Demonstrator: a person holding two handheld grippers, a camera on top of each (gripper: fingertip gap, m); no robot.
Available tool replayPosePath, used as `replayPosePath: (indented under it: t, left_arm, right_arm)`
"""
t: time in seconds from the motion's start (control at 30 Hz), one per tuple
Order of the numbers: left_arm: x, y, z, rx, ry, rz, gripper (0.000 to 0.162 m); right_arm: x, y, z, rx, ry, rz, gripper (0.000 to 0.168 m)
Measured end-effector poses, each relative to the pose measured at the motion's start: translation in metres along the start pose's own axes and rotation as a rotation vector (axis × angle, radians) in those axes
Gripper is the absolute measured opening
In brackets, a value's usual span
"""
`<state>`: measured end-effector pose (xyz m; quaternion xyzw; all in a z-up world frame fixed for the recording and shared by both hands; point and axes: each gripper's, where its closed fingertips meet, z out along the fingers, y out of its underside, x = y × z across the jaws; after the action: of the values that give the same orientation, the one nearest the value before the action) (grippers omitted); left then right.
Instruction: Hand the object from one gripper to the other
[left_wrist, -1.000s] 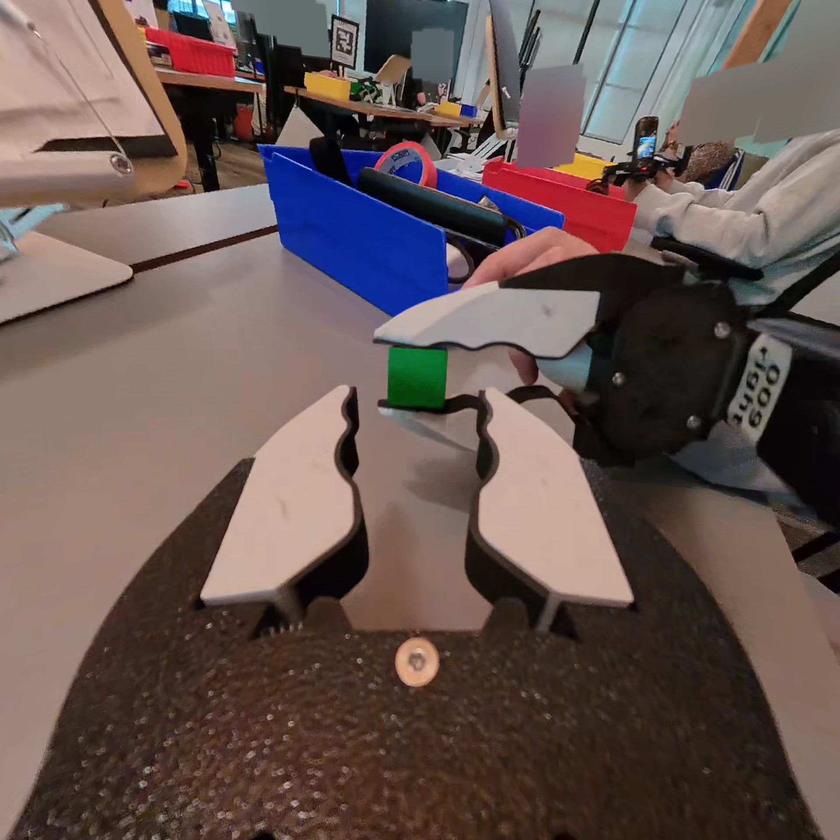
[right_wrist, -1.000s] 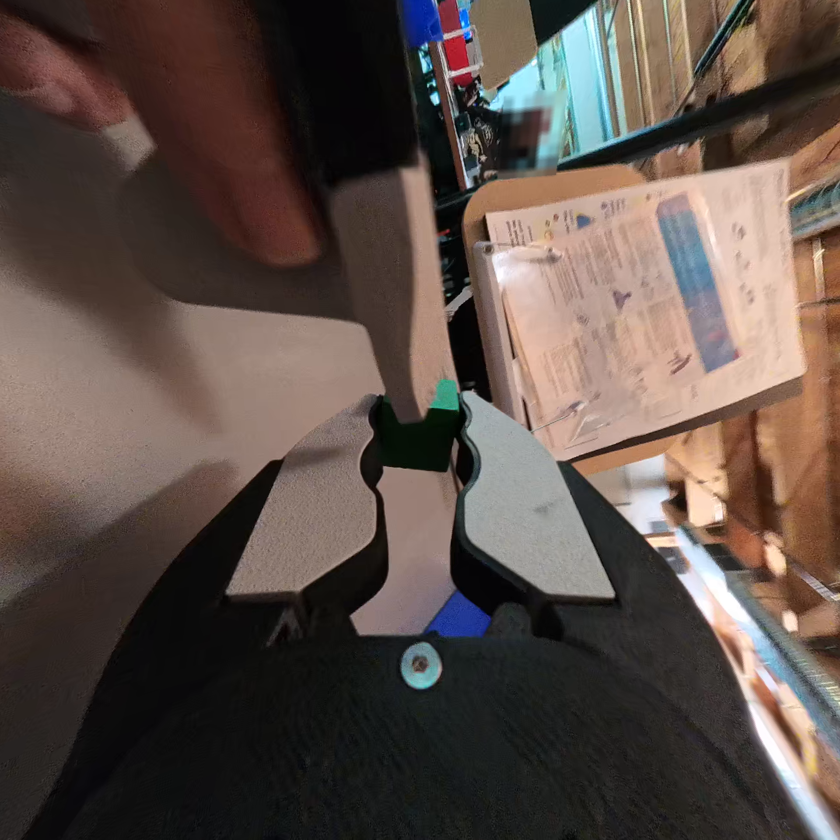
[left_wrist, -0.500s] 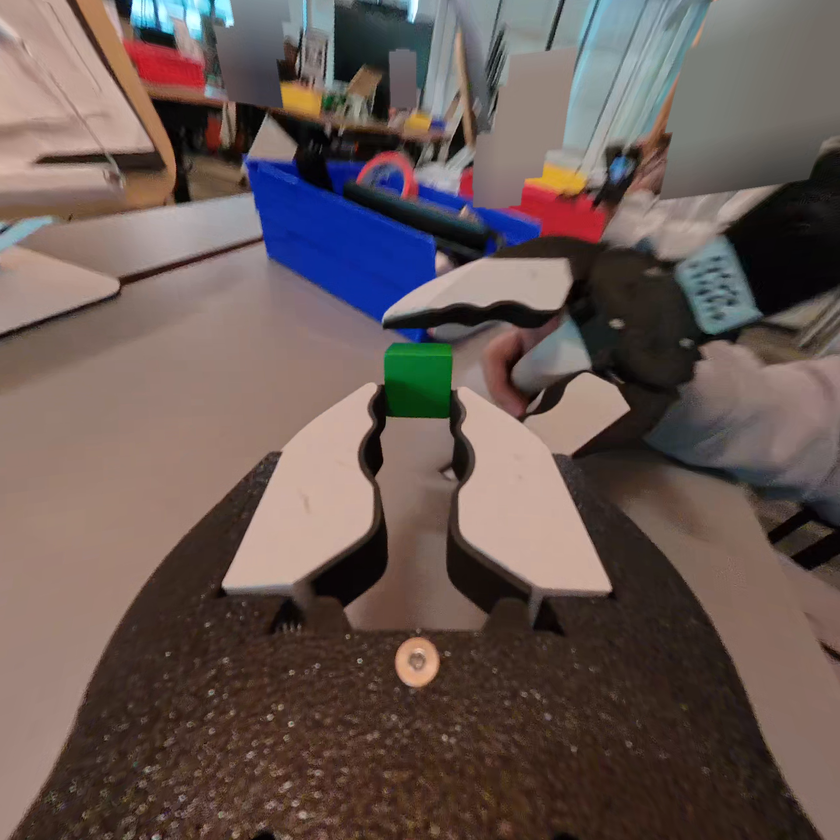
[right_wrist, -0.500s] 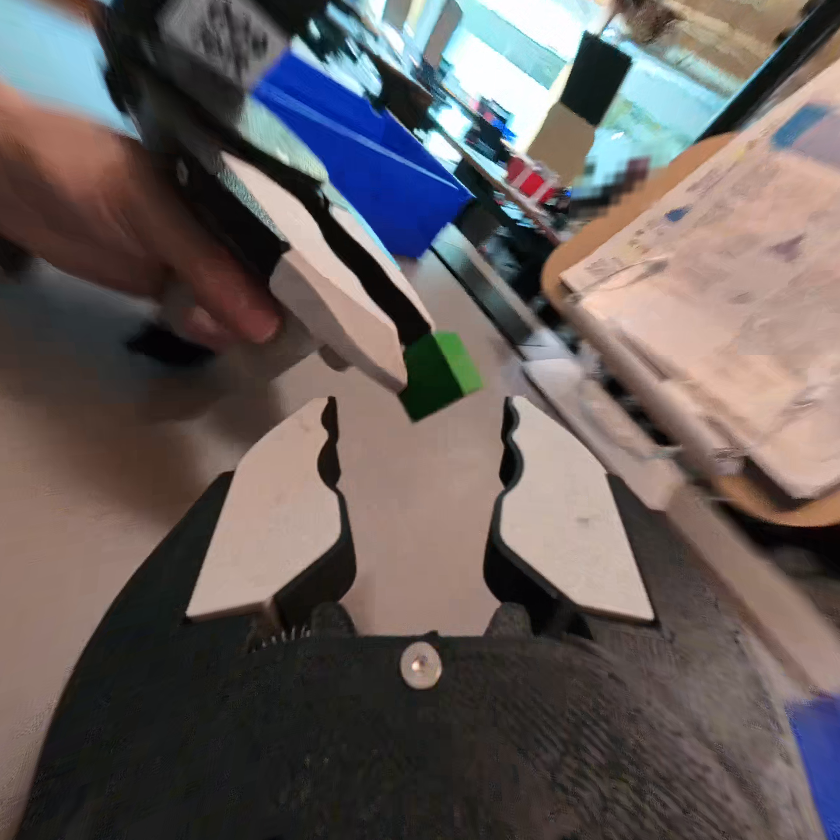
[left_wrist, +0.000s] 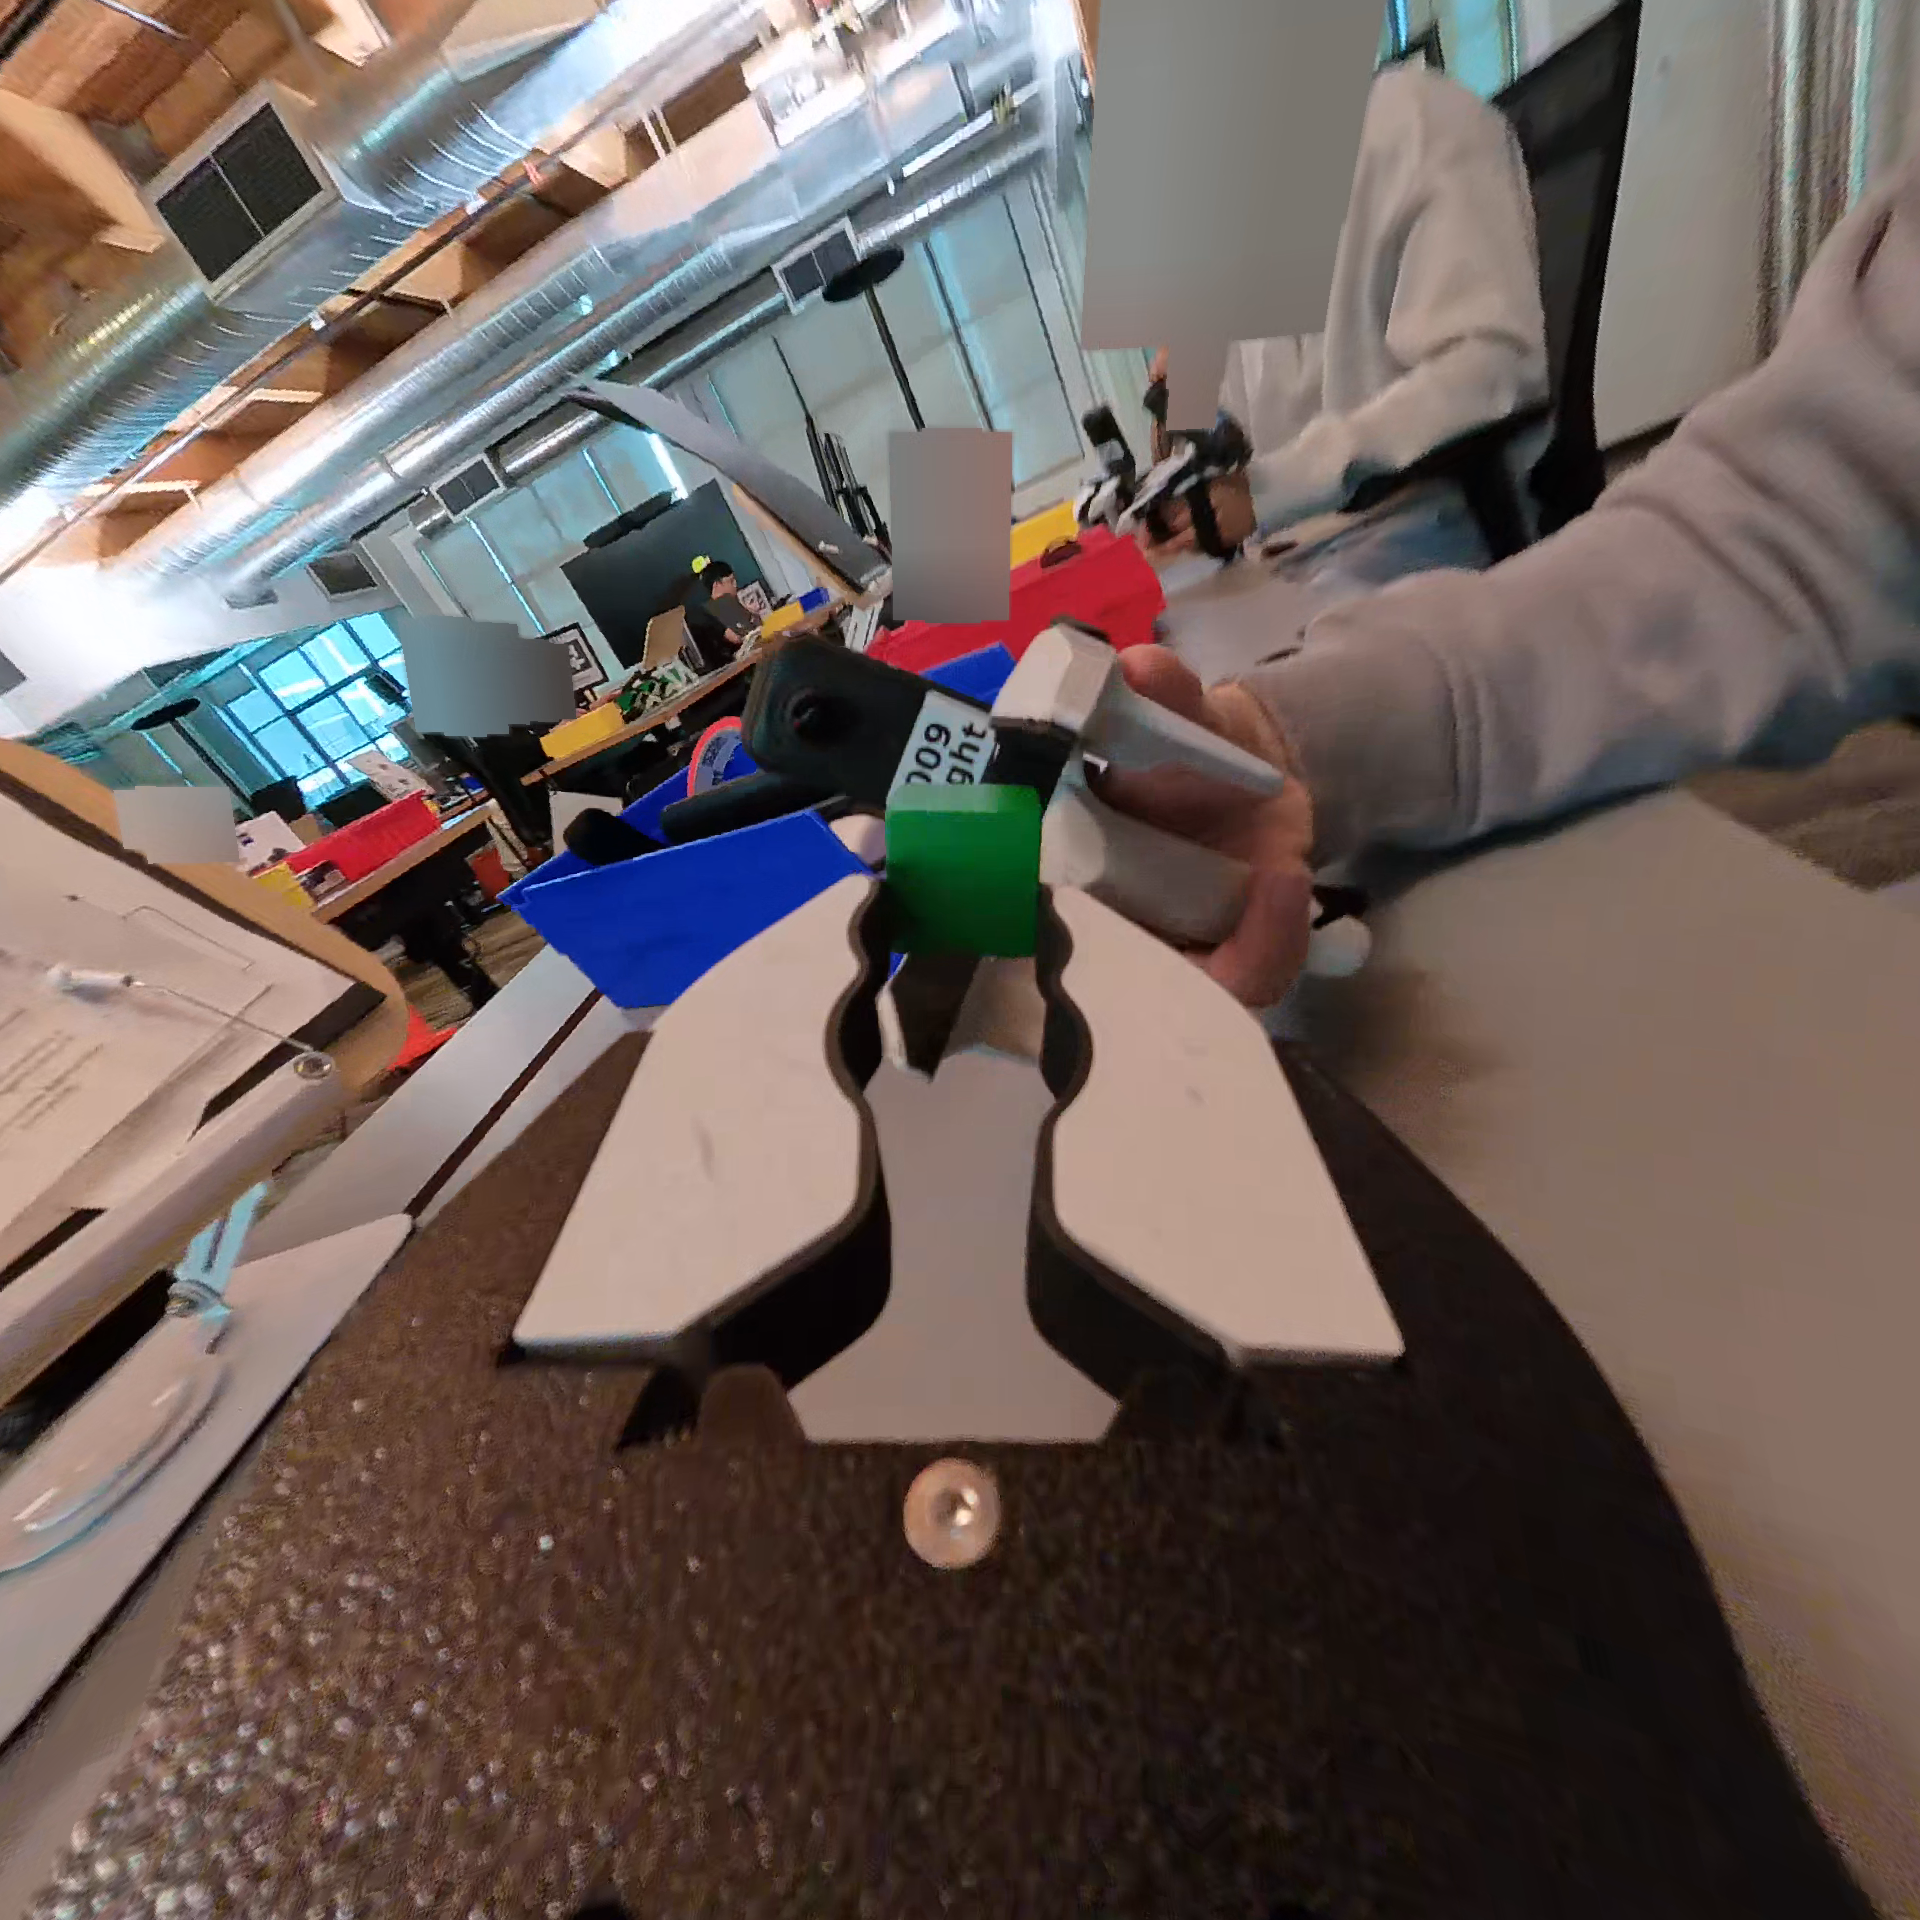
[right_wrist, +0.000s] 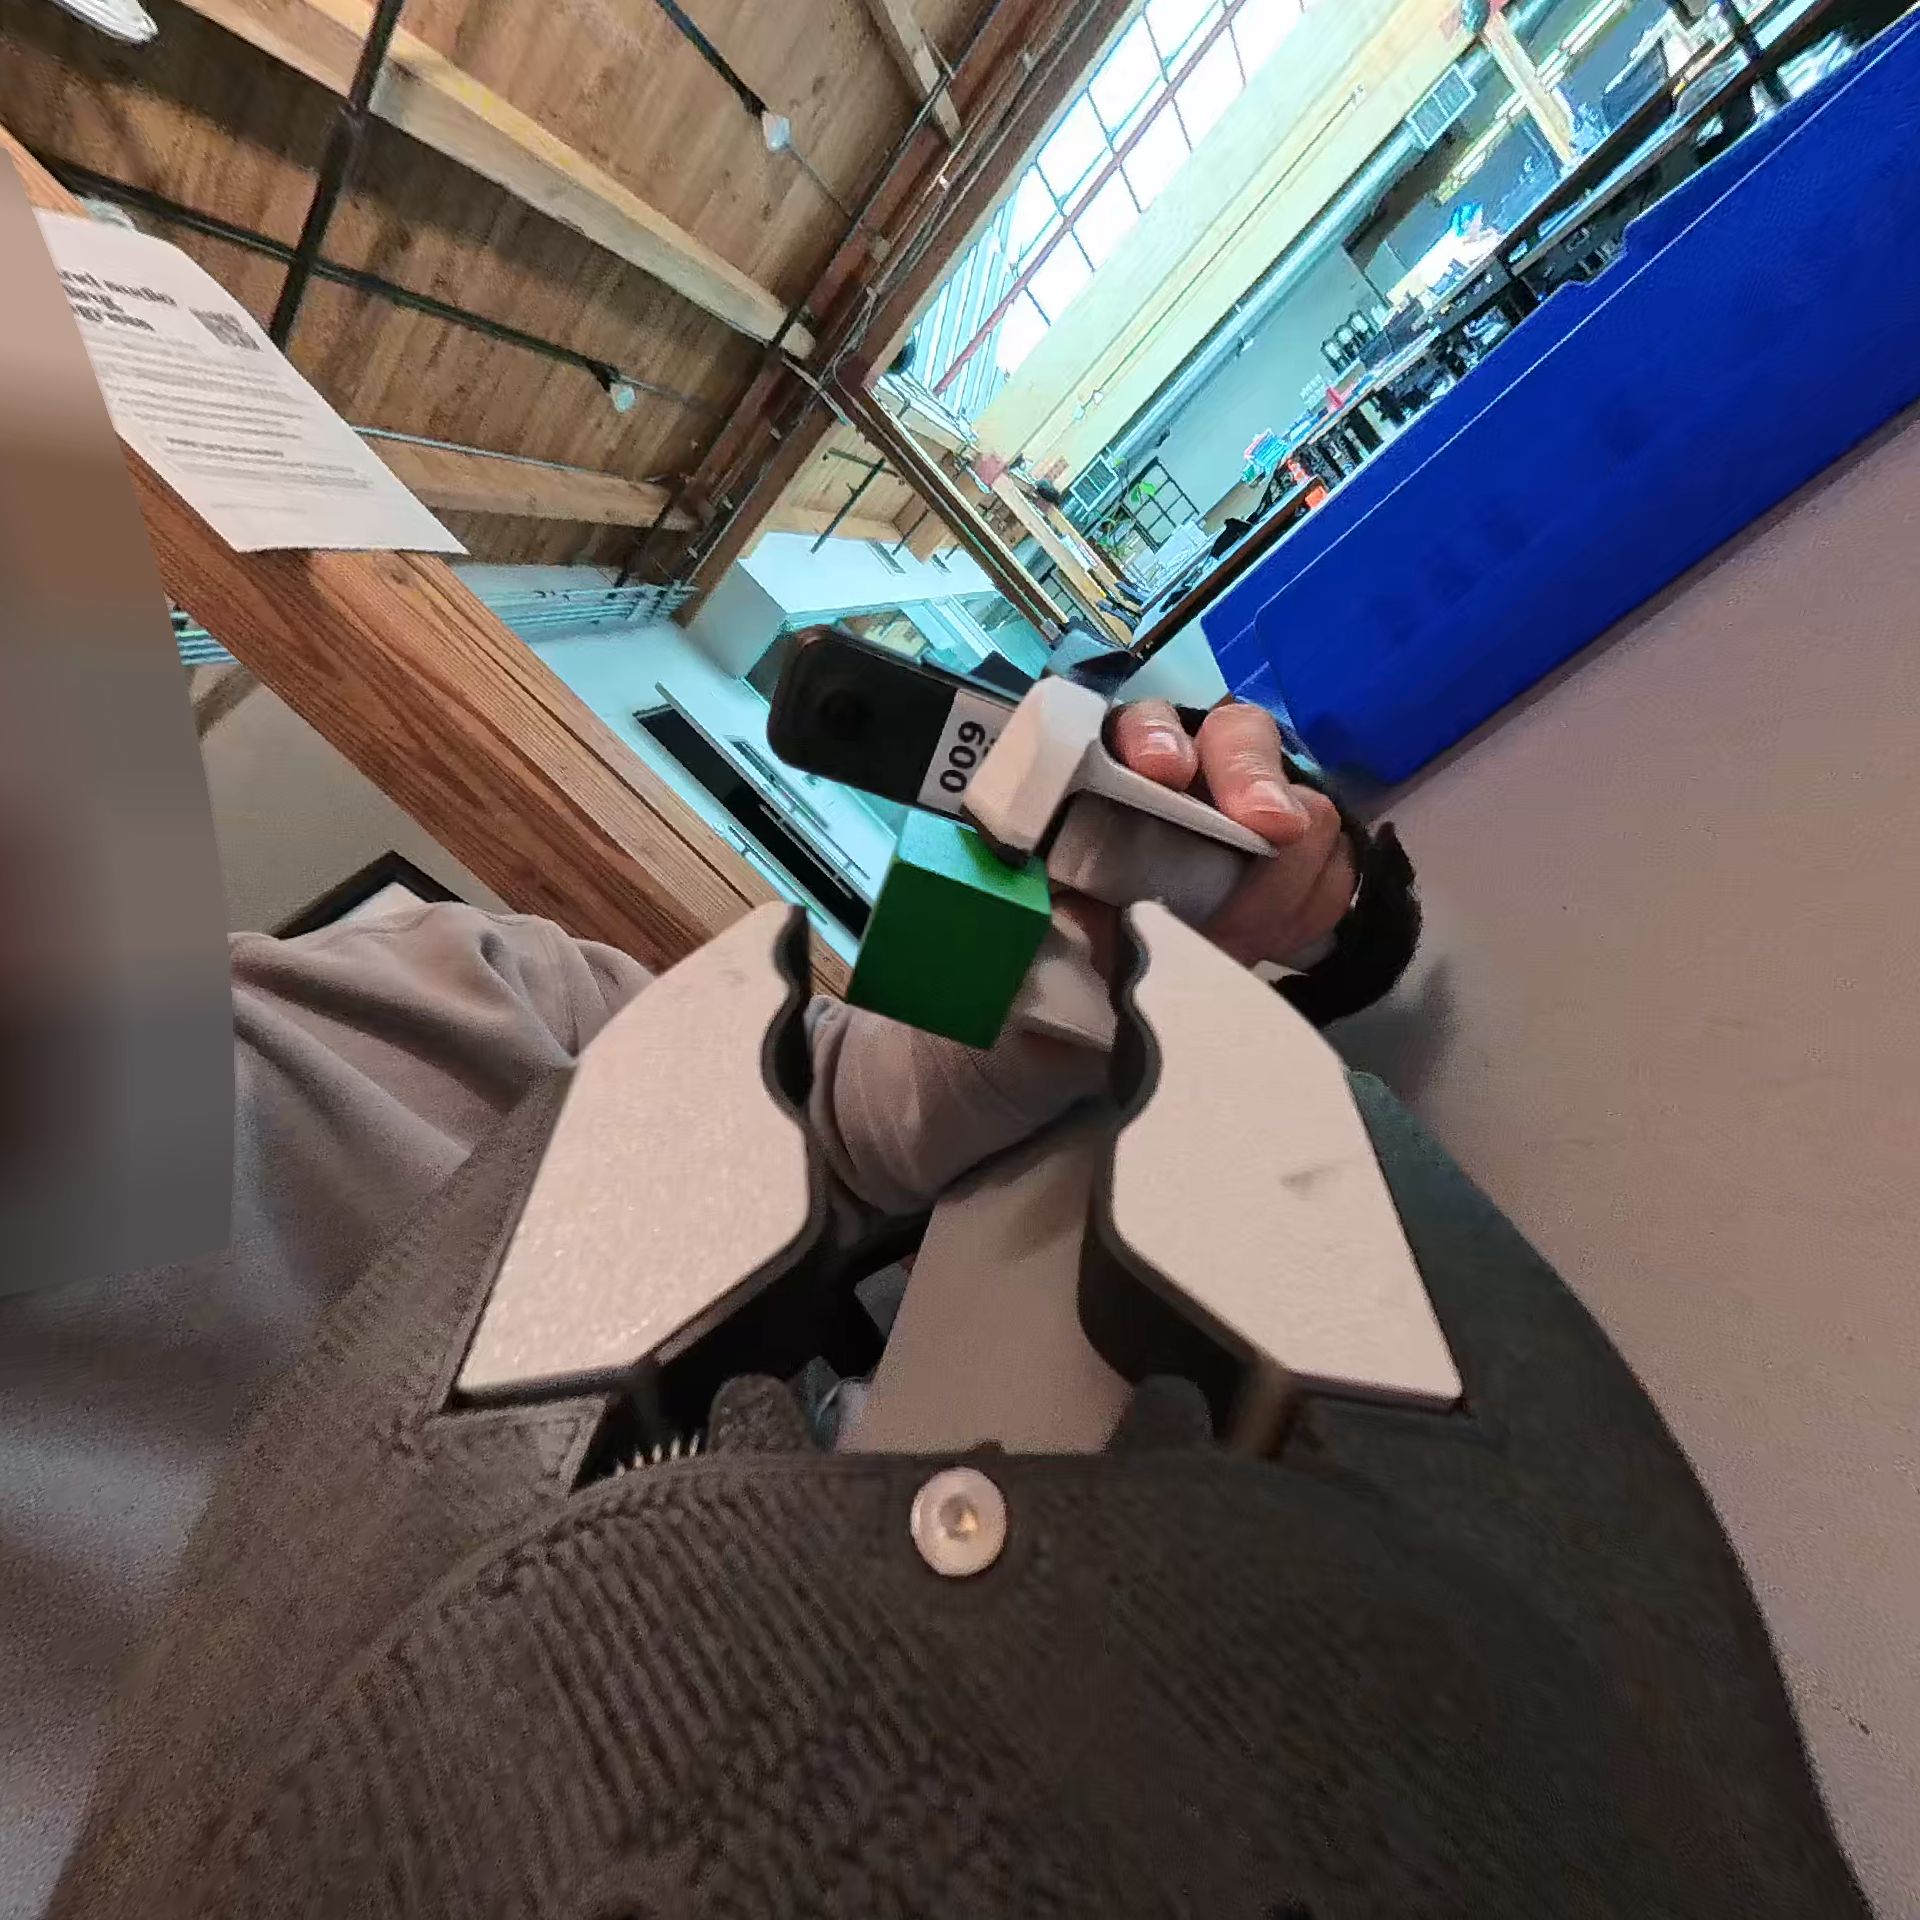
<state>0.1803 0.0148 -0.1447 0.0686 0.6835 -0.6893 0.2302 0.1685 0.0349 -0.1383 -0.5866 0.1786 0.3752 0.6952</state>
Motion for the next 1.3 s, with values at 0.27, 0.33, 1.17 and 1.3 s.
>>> replayPosePath:
  t: [0.27,0.33,1.17,1.3]
  left_arm:
    - [-0.008,0.023,0.001,-0.159,-0.082,0.122,0.027]
    - [-0.013,0.032,0.0,-0.208,-0.122,0.067,0.034]
    - [-0.019,0.061,0.008,-0.357,-0.201,-0.592,0.028]
    - [-0.028,0.044,-0.003,-0.182,-0.123,-0.706,0.027]
  right_arm:
    - [0.019,0.0,-0.005,-0.077,0.172,-0.214,0.032]
    - [0.035,-0.007,-0.015,-0.105,0.355,-0.414,0.032]
    - [0.076,-0.013,-0.036,-0.634,1.076,-1.606,0.037]
    - [0.044,-0.022,-0.026,-0.227,0.705,-1.062,0.064]
